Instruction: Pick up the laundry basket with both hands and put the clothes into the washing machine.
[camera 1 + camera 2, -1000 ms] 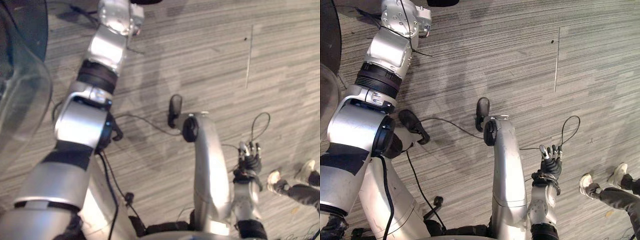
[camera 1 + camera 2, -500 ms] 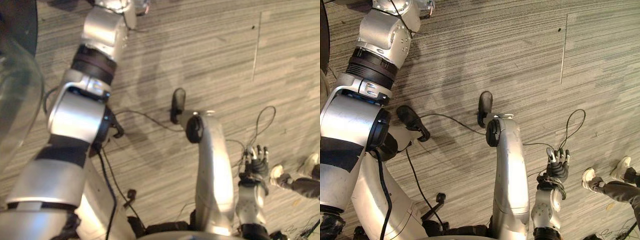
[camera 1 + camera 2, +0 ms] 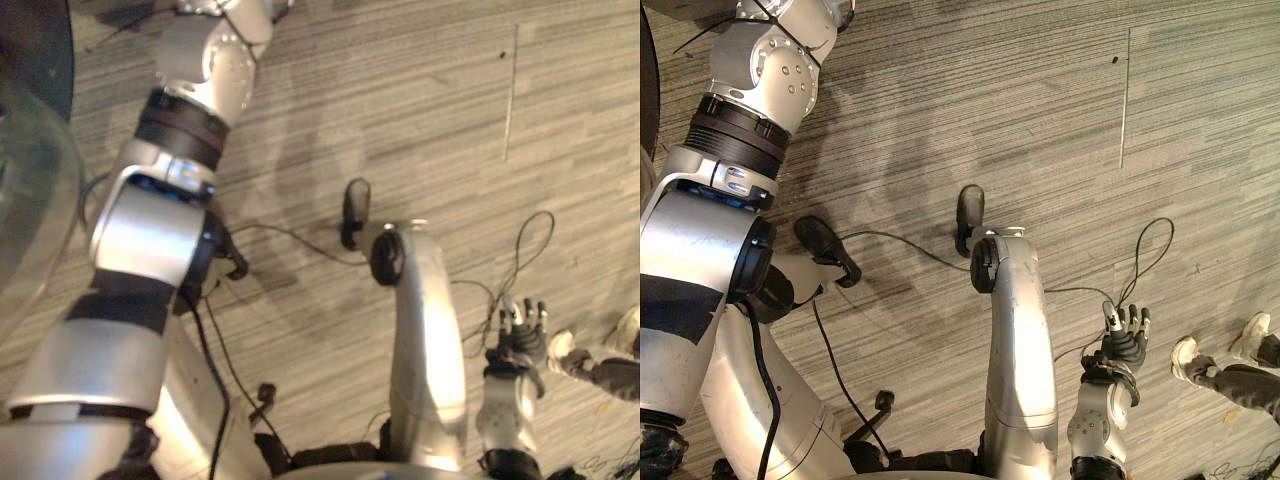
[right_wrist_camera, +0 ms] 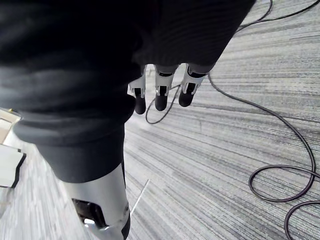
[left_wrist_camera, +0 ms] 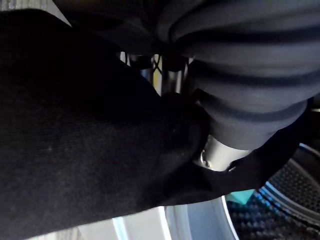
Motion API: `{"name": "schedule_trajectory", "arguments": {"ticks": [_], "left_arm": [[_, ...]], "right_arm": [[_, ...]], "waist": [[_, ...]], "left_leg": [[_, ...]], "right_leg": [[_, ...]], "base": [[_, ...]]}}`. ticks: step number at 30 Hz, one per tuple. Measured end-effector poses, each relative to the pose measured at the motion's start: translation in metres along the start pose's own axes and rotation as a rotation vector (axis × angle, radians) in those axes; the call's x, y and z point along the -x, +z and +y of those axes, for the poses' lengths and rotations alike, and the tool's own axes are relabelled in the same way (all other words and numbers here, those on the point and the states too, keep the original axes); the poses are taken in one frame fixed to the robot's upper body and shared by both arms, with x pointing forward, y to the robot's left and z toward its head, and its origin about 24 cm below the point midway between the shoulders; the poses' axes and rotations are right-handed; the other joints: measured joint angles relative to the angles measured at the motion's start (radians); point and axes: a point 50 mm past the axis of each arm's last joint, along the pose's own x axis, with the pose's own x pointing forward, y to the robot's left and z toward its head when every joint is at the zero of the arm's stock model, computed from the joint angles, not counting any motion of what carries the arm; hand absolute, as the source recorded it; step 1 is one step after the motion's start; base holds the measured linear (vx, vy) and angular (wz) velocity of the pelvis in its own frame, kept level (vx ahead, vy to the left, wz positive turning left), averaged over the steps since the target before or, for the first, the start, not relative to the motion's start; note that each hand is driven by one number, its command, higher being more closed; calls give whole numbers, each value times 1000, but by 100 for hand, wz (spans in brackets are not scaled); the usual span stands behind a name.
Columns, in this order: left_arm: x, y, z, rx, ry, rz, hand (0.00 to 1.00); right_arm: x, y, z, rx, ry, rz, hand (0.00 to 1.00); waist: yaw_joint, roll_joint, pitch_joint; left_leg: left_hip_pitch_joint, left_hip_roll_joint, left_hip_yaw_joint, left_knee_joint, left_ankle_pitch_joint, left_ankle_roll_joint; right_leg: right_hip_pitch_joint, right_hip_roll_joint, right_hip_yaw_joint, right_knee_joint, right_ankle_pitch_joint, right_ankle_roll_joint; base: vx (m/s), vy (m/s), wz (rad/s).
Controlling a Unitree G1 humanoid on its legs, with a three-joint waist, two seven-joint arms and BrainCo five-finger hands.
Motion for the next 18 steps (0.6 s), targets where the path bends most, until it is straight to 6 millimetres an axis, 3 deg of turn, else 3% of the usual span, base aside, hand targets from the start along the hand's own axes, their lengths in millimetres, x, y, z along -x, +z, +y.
{"name": "schedule_trajectory", "arguments": {"ticks": [2, 4, 6, 7, 8, 9, 11, 12, 13, 18], "left_arm": [[0, 1, 1, 7, 8, -2, 100], [0, 21, 5, 20, 4, -74, 100], [4, 91, 16, 34, -10, -331, 100], [7, 112, 17, 34, -13, -395, 100], [12, 147, 19, 42, -28, -482, 100], [8, 135, 14, 31, -35, -413, 100], [7, 132, 13, 58, -35, -392, 100], [5, 134, 13, 50, 19, -375, 100], [3, 131, 12, 28, 34, -366, 0], [-2, 126, 15, -27, 96, -342, 0]], "right_arm": [[0, -2, -2, 3, -7, 7, 0], [0, -2, -1, 3, -4, 8, 0], [0, -1, -3, 3, -12, 6, 0], [0, -1, -4, 3, -15, 5, 0], [0, 1, -5, 2, -19, 0, 0], [-1, 3, -5, 3, -19, -10, 0], [-2, 6, -6, 8, -21, -20, 0], [-3, 24, -18, 12, -64, -91, 0], [-3, 31, -22, 21, -68, -115, 0], [0, 47, -36, 38, -111, -175, 0]], "waist": [[0, 1, 0], [0, 2, -1], [-4, 7, -3], [-3, 8, -3], [0, 15, -4], [6, 28, -3], [18, 31, -3], [24, 33, -1], [25, 33, -1], [21, 34, -1]], "left_leg": [[26, 1, 14, -10, 0, 0], [59, 2, 27, -23, 1, 0], [109, -2, 38, -50, 5, -3], [123, -7, 42, -61, 9, -5], [147, -14, 48, -85, 19, -11], [176, -27, 57, -115, 28, -15], [206, -36, 69, -150, 42, -16], [226, -51, 59, -158, 46, -17], [226, -55, 53, -154, 46, -17], [226, -57, 40, -152, 47, -18]], "right_leg": [[12, -1, 10, -1, 0, 0], [32, -1, 18, -6, 1, -1], [71, -4, 19, -20, 1, -4], [81, -7, 20, -24, 1, -5], [101, -13, 17, -38, 0, -10], [125, -23, 17, -55, -1, -12], [148, -24, 16, -81, 3, -17], [157, -32, 7, -78, 3, -20], [158, -34, 6, -75, 3, -20], [171, -34, -6, -86, 11, -32]], "base": [[-1, -33, 9], [-5, -33, 9], [-10, -33, 14], [-14, -40, 24], [-15, -49, 34], [-12, -49, 31], [22, -42, 15], [44, -29, 5], [35, -10, 3], [-25, 9, -3]]}}
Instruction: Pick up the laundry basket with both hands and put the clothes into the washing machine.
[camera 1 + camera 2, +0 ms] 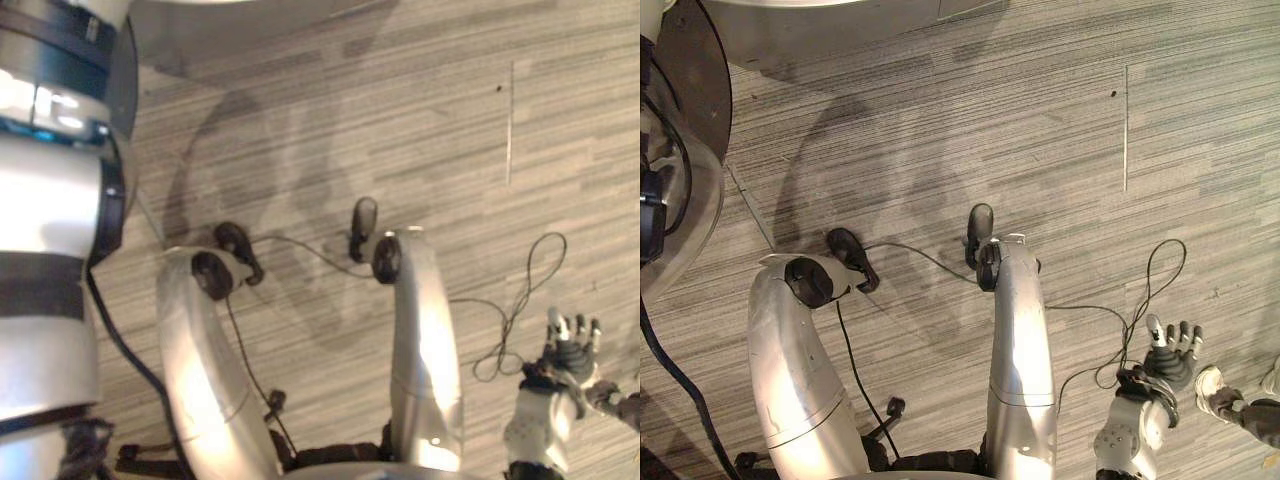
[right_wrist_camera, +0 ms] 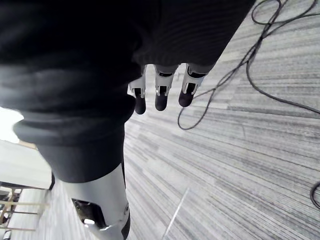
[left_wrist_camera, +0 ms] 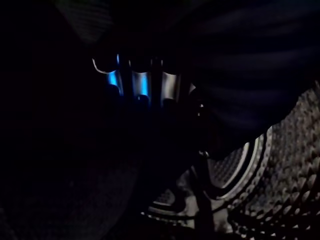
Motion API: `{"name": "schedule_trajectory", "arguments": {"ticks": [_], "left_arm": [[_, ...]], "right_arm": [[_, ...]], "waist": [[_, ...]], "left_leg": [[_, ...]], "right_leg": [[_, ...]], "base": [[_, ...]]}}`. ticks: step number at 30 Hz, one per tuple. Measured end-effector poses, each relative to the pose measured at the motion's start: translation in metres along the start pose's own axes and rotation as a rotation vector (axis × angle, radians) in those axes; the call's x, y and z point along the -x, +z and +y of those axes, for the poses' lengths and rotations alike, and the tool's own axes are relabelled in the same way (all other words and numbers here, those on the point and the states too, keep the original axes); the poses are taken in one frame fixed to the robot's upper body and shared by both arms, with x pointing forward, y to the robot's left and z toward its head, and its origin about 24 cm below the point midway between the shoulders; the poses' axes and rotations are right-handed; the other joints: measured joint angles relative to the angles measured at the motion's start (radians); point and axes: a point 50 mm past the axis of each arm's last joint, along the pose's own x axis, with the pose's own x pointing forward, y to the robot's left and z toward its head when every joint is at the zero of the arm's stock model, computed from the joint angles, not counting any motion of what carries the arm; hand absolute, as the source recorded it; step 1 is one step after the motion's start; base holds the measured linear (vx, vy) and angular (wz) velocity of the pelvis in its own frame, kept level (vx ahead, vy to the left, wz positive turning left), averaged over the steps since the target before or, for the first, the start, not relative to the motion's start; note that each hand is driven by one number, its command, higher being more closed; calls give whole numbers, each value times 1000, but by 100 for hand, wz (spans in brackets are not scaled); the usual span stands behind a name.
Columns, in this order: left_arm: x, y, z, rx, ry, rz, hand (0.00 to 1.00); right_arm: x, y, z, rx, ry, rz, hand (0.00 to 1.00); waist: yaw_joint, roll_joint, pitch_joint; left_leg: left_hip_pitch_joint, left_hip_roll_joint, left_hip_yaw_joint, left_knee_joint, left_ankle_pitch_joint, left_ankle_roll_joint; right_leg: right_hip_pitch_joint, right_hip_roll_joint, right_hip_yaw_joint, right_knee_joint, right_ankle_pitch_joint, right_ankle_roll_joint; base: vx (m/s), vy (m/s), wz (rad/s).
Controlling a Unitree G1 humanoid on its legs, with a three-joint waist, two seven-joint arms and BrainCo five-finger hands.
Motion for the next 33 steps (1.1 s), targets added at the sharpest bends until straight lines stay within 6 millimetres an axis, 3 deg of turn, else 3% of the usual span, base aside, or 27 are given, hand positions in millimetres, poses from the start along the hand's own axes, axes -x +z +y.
{"name": "schedule_trajectory", "arguments": {"ticks": [7, 12, 15, 20, 22, 27, 31, 33], "left_arm": [[0, 0, -2, -45, -4, -26, 0], [4, 2, -18, 37, 7, -88, 0], [14, -7, -40, 30, 6, -138, 0], [38, -21, -90, 109, -108, -126, 0], [48, -27, -104, 42, -149, -141, 0], [55, -40, -93, -226, -206, -242, 0], [65, -63, -87, -355, -252, -222, 0], [77, -86, -77, -368, -254, -160, 0]], "right_arm": [[2, 2, -3, 2, -16, -19, 0], [6, -7, 4, -8, 4, 3, 0], [12, -21, 17, -6, 57, 57, 0], [12, -24, 31, -31, 97, 66, 0], [10, -23, 40, -57, 117, 54, 0], [11, -19, 43, -79, 125, 30, 0], [12, -22, 41, -93, 113, 46, 0], [15, -29, 39, -97, 95, 68, 0]], "waist": [[3, 6, -3], [10, 6, -3], [11, 6, -3], [14, 5, -4], [2, 5, -4], [8, 0, -7], [5, -5, -16], [6, -6, -27]], "left_leg": [[-10, 3, -21, -6, 2, -3], [-27, 10, -34, -19, 3, -6], [-37, 14, -60, -23, 3, -6], [-37, 13, -74, -42, 3, -6], [-37, 14, -72, -49, -1, 1], [-23, 13, -72, -50, -1, 1], [7, 14, -69, -59, -3, 1], [21, 14, -63, -71, -3, 0]], "right_leg": [[11, 3, -23, -21, 2, -3], [13, 13, -40, -53, 10, -4], [35, 15, -68, -78, 11, -3], [69, 25, -87, -138, 30, 11], [79, 32, -86, -168, 42, 22], [95, 31, -86, -173, 43, 23], [119, 31, -81, -182, 43, 23], [128, 29, -78, -187, 43, 22]], "base": [[-4, 2, -1], [-8, 13, -7], [3, 20, -4], [-18, 41, -7], [-33, 79, -16], [-15, 21, 0], [-53, 5, 1], [-53, -9, 5]]}}
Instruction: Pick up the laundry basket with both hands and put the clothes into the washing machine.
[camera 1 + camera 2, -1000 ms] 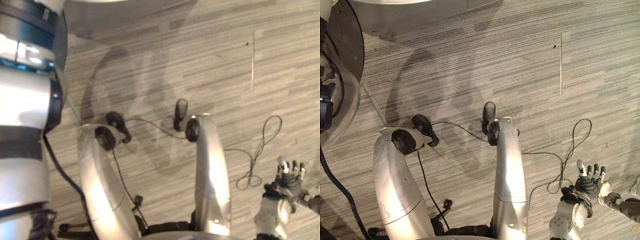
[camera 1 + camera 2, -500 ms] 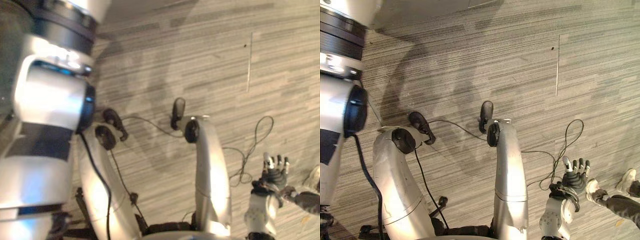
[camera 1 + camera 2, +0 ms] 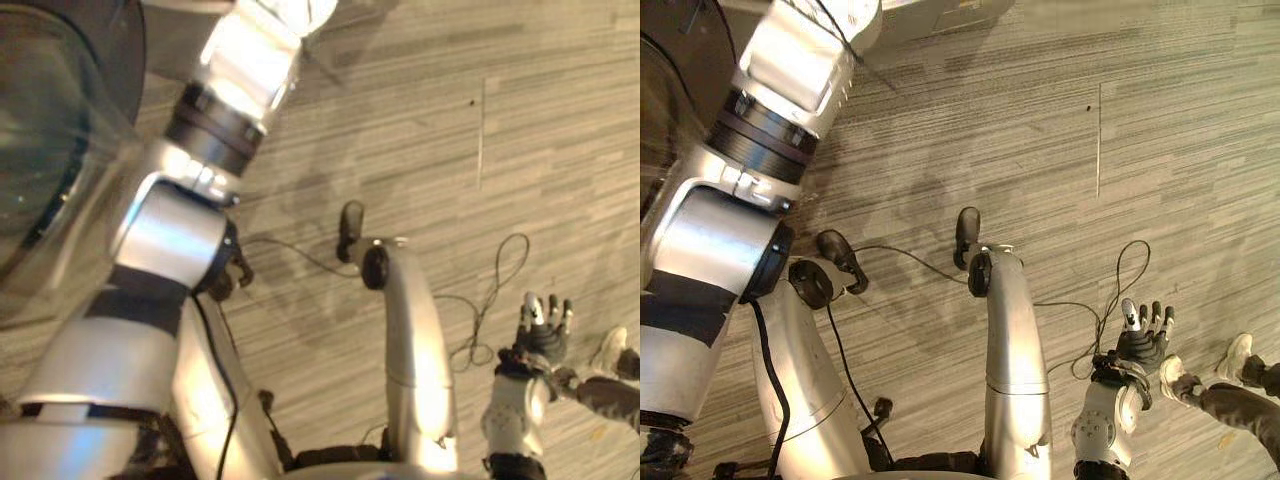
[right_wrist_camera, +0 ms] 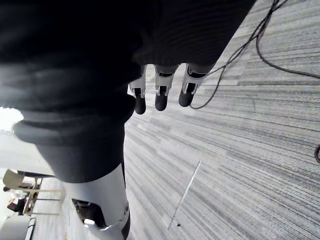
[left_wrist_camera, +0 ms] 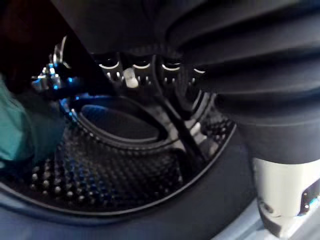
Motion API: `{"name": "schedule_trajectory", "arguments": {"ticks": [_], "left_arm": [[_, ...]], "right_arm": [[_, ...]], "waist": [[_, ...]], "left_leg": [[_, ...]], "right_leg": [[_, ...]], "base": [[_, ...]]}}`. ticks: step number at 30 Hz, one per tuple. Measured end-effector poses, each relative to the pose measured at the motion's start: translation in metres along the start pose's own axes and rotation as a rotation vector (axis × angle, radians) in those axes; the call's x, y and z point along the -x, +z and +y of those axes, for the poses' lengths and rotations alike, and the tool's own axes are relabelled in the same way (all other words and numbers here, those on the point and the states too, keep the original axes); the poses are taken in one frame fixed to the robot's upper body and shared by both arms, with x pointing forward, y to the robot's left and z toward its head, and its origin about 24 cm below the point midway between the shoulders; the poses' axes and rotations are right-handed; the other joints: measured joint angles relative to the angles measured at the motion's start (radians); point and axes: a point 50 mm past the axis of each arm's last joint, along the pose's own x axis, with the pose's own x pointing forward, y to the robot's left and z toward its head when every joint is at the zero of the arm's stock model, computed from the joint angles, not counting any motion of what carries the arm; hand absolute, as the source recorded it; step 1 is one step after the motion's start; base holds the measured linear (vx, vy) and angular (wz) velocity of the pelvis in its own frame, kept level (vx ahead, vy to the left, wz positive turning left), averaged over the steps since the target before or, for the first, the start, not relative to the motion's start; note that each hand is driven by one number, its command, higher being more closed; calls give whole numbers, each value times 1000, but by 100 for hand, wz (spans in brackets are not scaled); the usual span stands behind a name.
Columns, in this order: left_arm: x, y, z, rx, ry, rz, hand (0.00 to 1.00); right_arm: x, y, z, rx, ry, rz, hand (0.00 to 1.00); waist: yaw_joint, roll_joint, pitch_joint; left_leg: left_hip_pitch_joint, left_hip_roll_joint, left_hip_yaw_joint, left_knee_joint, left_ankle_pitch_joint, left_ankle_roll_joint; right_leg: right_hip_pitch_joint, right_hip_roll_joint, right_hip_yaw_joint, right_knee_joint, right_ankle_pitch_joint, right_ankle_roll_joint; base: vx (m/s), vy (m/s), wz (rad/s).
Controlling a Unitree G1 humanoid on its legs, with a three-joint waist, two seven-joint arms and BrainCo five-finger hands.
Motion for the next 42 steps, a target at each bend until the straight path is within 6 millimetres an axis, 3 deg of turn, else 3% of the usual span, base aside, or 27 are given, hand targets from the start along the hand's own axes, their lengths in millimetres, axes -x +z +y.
{"name": "schedule_trajectory", "arguments": {"ticks": [2, 3, 4, 5, 7, 8, 9, 10, 13, 14, 15, 17, 18, 20, 21, 22, 25, 29, 33, 36, 38, 39, 40, 41, 42], "left_arm": [[15, -22, 0, 13, 10, 75, 0], [50, -63, -3, 10, 19, 237, 0], [75, -89, -6, -7, 18, 350, 0], [85, -99, -7, -11, 18, 399, 0], [132, -135, -7, 1, 30, 595, 0], [149, -144, -6, 0, 34, 646, 0], [218, -170, -3, -20, 10, 834, 0], [259, -179, -2, -21, -2, 944, 0], [321, -180, -8, 9, -17, 1108, 0], [332, -180, -7, 10, -22, 1134, 0], [372, -181, -1, -1, -48, 1247, 0], [399, -178, 6, -6, -53, 1318, 0], [420, -174, 12, -19, -59, 1366, 0], [466, -161, 31, -55, -24, 1482, 0], [475, -158, 37, -62, -16, 1502, 0], [494, -153, 55, -94, 37, 1561, 0], [519, -140, 70, -105, 61, 1623, 0], [551, -118, 76, -63, 142, 1714, 0], [567, -106, 82, -28, 245, 1771, 0], [554, -103, 80, 57, 349, 1699, 0], [536, -105, 77, 110, 371, 1617, 0], [525, -106, 71, 145, 363, 1573, 0], [511, -103, 65, 188, 358, 1515, 0], [492, -101, 58, 245, 352, 1433, 0], [475, -98, 58, 272, 355, 1360, 0]], "right_arm": [[2, -4, 1, -9, -5, 14, 0], [4, -7, 4, -12, 5, 25, 0], [4, -9, 6, -9, 19, 32, 0], [5, -10, 8, -9, 24, 36, 0], [6, -12, 12, -12, 41, 48, 0], [6, -12, 12, -12, 41, 48, 0], [7, -13, 10, -8, 34, 52, 0], [7, -13, 8, -4, 29, 54, 0], [10, -15, 0, 11, 2, 71, 0], [11, -17, -2, 14, -6, 83, 0], [14, -28, -13, 33, -60, 142, 0], [19, -37, -26, 57, -107, 190, 0], [24, -41, -37, 79, -142, 225, 0], [45, -51, -70, 154, -238, 319, 0], [50, -53, -75, 165, -252, 342, 0], [61, -61, -82, 191, -252, 409, 0], [85, -74, -107, 253, -313, 528, 0], [117, -88, -144, 334, -459, 691, 0], [124, -91, -154, 352, -512, 735, 0], [117, -97, -152, 396, -507, 773, 0], [109, -99, -146, 409, -481, 766, 0], [97, -97, -141, 422, -454, 746, 0], [85, -94, -137, 441, -431, 726, 0], [66, -89, -132, 467, -417, 694, 0], [52, -82, -129, 485, -404, 662, 0]], "waist": [[0, 0, 0], [2, 0, 0], [2, 0, 0], [2, 0, 0], [2, 0, 0], [1, 0, 0], [3, -11, -10], [6, -11, -35], [30, -8, -89], [29, -8, -93], [28, -8, -93], [34, -8, -93], [43, -8, -97], [61, 17, -193], [63, 21, -211], [65, 22, -229], [75, 23, -292], [80, 33, -436], [79, 44, -486], [83, 57, -489], [82, 56, -490], [83, 72, -479], [88, 90, -461], [111, 104, -453], [113, 122, -449]], "left_leg": [[16, 0, 1, -6, 0, 0], [46, -1, 8, -22, 2, -3], [66, -2, 11, -28, 3, -4], [75, -3, 12, -32, 3, -5], [128, -12, 15, -56, 7, -12], [150, -14, 17, -63, 6, -14], [250, -23, 41, -107, 7, -24], [290, -35, 46, -134, 14, -36], [366, -56, 55, -199, 33, -58], [389, -60, 56, -212, 36, -60], [510, -82, 66, -275, 51, -72], [619, -93, 83, -336, 67, -78], [701, -107, 97, -389, 79, -86], [804, -123, 114, -509, 105, -95], [831, -124, 120, -539, 110, -95], [934, -132, 137, -631, 137, -102], [1089, -161, 157, -807, 199, -110], [1288, -217, 141, -1074, 310, -116], [1379, -214, 110, -1133, 325, -126], [1373, -194, 17, -1147, 354, -146], [1356, -213, -26, -1219, 434, -143], [1352, -216, -16, -1262, 478, -121], [1347, -217, 30, -1249, 472, -103], [1288, -225, 65, -1072, 405, -62], [1249, -224, 64, -877, 344, -47]], "right_leg": [[14, 0, -1, -3, 0, 0], [39, -5, -2, -8, -3, -3], [56, -8, -3, -8, -8, -5], [64, -9, -2, -8, -10, -7], [112, -15, -1, -16, -20, -11], [132, -17, -1, -18, -26, -9], [208, -32, 6, -27, -46, -17], [239, -35, 9, -37, -50, -19], [298, -48, 7, -59, -60, -30], [319, -51, 4, -64, -66, -29], [432, -71, -5, -97, -75, -30], [530, -76, -6, -142, -75, -31], [601, -84, -6, -179, -73, -31], [703, -86, -22, -282, -56, -28], [731, -86, -29, -311, -49, -28], [832, -84, -43, -396, -33, -17], [983, -89, -70, -544, 6, -12], [1185, -108, -147, -736, 51, -5], [1312, -82, -187, -828, 58, -3], [1423, -17, -290, -966, 108, -24], [1432, -18, -375, -986, 112, -31], [1436, -26, -424, -985, 112, -34], [1432, -42, -451, -968, 106, -46], [1415, -76, -467, -927, 98, -47], [1416, -101, -479, -891, 89, -38]], "base": [[-39, -23, 10], [-30, -36, 20], [-17, -34, 21], [-7, -31, 18], [-10, -43, 23], [-5, -118, 45], [4, -124, 47], [6, -158, 48], [9, -129, 28], [38, -145, 50], [62, -128, 47], [97, -121, 33], [119, -120, 26], [125, -94, 26], [170, -43, 18], [152, -20, 17], [158, -38, 29], [212, -38, 42], [152, -38, 28], [57, -96, 76], [-72, -105, 127], [-123, -20, 116], [-163, 54, 95], [-186, 177, 63], [-179, 186, 44]]}}
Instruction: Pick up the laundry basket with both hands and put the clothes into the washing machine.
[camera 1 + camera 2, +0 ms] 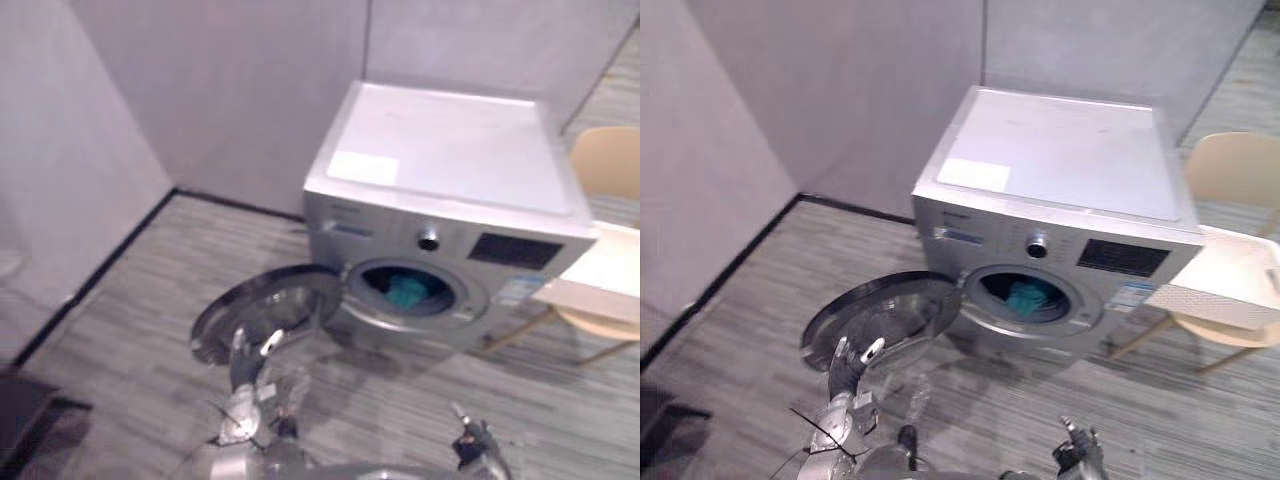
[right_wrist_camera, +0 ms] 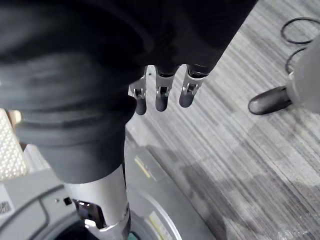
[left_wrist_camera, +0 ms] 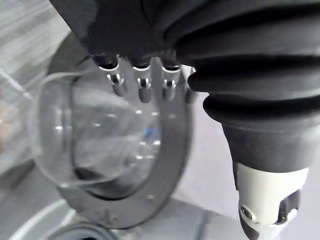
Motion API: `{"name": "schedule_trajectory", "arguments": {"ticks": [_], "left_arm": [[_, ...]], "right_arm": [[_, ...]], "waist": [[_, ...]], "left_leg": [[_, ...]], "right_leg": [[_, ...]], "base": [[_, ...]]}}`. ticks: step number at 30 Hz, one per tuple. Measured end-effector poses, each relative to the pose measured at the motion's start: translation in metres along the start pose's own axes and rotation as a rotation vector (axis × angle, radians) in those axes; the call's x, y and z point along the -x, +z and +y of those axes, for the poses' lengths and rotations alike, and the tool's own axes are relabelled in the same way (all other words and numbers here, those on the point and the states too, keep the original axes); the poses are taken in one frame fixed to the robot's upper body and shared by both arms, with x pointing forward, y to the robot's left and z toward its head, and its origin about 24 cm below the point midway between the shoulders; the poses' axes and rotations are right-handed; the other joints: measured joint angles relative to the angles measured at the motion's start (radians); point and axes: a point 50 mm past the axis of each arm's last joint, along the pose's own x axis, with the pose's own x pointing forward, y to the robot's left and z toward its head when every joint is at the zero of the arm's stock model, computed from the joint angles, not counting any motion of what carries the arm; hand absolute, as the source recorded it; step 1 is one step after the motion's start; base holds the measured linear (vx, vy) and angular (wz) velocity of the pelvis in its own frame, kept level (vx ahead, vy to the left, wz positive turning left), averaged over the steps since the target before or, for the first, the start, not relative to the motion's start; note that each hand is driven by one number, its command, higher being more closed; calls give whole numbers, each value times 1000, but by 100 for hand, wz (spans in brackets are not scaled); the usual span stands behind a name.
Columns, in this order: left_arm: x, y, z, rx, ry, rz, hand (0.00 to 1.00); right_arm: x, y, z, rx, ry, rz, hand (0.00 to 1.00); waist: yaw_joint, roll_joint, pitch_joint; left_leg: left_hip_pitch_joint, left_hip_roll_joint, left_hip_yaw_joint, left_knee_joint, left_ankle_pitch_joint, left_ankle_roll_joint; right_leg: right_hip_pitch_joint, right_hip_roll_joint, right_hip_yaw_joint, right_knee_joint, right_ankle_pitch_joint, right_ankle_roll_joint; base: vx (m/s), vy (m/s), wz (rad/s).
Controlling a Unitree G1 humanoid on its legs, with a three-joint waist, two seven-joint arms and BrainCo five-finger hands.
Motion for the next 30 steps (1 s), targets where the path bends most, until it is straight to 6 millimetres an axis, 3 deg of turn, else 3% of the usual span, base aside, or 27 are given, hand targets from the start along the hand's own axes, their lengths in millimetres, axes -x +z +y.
{"name": "schedule_trajectory", "arguments": {"ticks": [2, 3, 4, 5, 6, 7, 8, 10, 12, 13, 16, 20, 25, 27, 28, 30], "left_arm": [[1, 25, -9, 37, -35, -118, 0], [1, 40, -20, 68, -76, -180, 0], [0, 46, -24, 73, -96, -205, 0], [-4, 60, -35, 96, -135, -261, 0], [-6, 72, -46, 117, -177, -311, 0], [-5, 82, -60, 131, -228, -355, 0], [-6, 87, -65, 126, -246, -372, 0], [-6, 95, -70, 123, -274, -407, 0], [1, 116, -70, 145, -297, -496, 0], [13, 143, -67, 155, -299, -632, 0], [27, 175, -60, 167, -261, -835, 0], [26, 182, -45, 156, -180, -881, 0], [11, 175, -31, 85, -120, -830, 0], [-7, 164, -15, 15, -55, -764, 0], [-26, 155, 1, -57, 15, -684, 0], [-46, 146, 10, -133, 52, -597, 0]], "right_arm": [[-5, 17, 2, 10, -4, -47, 0], [-6, 23, 4, 4, -2, -61, 0], [-6, 22, 4, 1, -5, -57, 0], [-6, 18, 5, -15, -13, -41, 0], [-6, 19, 3, -33, -26, -43, 0], [-8, 23, 5, -63, -30, -53, 0], [-6, 18, 9, -77, -22, -35, 0], [-4, 8, 15, -85, -5, -9, 0], [-3, 1, 12, -76, -16, 14, 0], [-2, -2, 10, -44, -17, 27, 0], [0, -9, 0, -28, -38, 47, 0], [4, -20, -9, 15, -35, 77, 0], [10, -34, -25, 40, -37, 114, 0], [13, -40, -28, 49, -27, 136, 0], [16, -46, -33, 59, -22, 151, 0], [25, -56, -50, 48, -49, 172, 0]], "waist": [[2, 32, -11], [2, 64, -16], [-10, 50, -20], [-45, -18, -30], [-33, 0, -32], [-28, 11, -24], [-27, -3, -14], [-25, -18, -15], [-22, -16, -21], [-18, -13, -23], [-7, -13, -25], [-6, -30, -39], [-11, -61, -63], [-16, -67, -64], [-37, -80, -60], [-61, -103, -47]], "left_leg": [[-25, 34, 2, 242, -60, 28], [-41, 11, 16, 234, -60, 19], [-29, -21, 2, 171, -60, 19], [47, -81, -49, -5, -82, 6], [67, -43, -21, 32, -132, -18], [126, -38, -29, -84, -185, -48], [135, -57, -37, -103, -164, -62], [144, -89, -58, -116, -153, -43], [149, -106, -66, -116, -157, -42], [146, -112, -64, -116, -154, -37], [156, -127, -64, -134, -141, -17], [210, -152, -47, -282, -63, -5], [257, -152, 9, -502, 40, -1], [260, -126, 52, -556, 62, -8], [265, -101, 88, -582, 76, -8], [268, -71, 90, -555, 82, -10]], "right_leg": [[2, -26, -15, 61, -15, 15], [-3, -40, -20, 121, -45, 25], [-10, -53, -19, 124, -57, 38], [-29, -97, -27, 90, -29, 19], [-30, -104, -55, 107, -11, 36], [-35, -105, -80, 124, -10, 38], [-27, -129, -88, 125, 6, 27], [6, -144, -104, 110, 20, 41], [27, -149, -110, 82, 38, 43], [29, -147, -108, 59, 60, 39], [39, -148, -104, 30, 90, 43], [36, -148, -55, -37, 144, -4], [-22, -126, 33, -114, 213, 8], [-74, -97, 91, -121, 256, 0], [-119, -76, 168, -89, 274, -4], [-171, -51, 327, 22, 275, -5]], "base": [[-159, 247, 34], [-86, 231, 53], [-85, 158, 136], [-154, 134, 146], [-193, 204, 151], [-200, 225, 80], [-138, 167, 56], [-135, 103, 40], [-94, 126, 20], [-80, 133, -4], [-54, 74, -3], [-16, 24, 0], [3, 10, -23], [7, -33, -64], [22, -49, -71], [14, -23, -23]]}}
